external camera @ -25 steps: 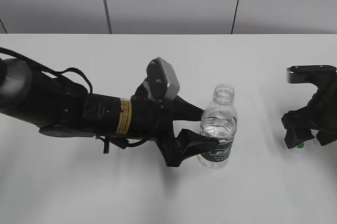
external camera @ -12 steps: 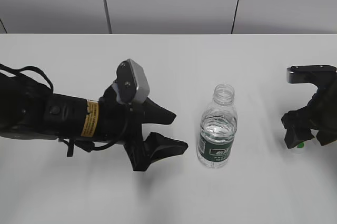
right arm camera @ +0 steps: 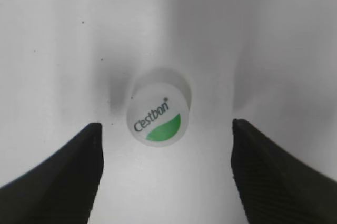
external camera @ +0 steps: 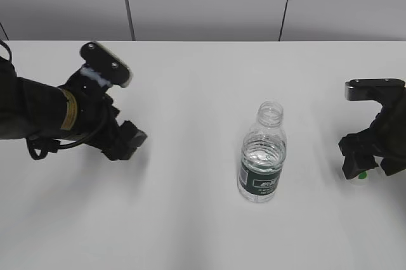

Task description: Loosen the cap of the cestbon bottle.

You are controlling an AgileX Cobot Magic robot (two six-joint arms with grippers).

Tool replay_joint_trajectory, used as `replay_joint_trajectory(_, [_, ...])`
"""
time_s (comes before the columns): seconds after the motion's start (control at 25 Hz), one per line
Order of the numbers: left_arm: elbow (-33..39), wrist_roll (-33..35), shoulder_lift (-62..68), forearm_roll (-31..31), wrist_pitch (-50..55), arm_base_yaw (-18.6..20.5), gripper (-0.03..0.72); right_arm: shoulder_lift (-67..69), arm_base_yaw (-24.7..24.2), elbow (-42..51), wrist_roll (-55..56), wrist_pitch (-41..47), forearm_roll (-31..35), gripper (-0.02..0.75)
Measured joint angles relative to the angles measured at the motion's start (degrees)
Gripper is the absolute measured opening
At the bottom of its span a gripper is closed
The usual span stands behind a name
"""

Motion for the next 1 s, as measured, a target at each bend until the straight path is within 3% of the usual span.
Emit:
replay_joint_trajectory(0.24, [0.0, -0.21, -2.43, -15.03, 18.26, 3.99, 0.583, 0.0, 0.0, 0.0, 0.05, 0.37, 0.08, 0.576])
replay_joint_trajectory(0.48, [0.0, -0.35, -7.21, -31.83, 29.29, 12.37, 0.583, -0.65, 0.0, 0.0, 0.42, 1.08, 2.34, 0.568])
replay_joint_trajectory(0.72, [0.02, -0.41, -23.03, -32.8, 35.19, 20.02, 0.573, -8.5, -0.08, 0.0, 1.48, 3.16, 2.12, 0.533])
replay_joint_trajectory(1.0, [0.02, -0.53, -42.21, -28.82, 48.65, 22.32, 0.568, -18.37, -0.13, 0.02, 1.49, 7.7, 1.49, 0.531])
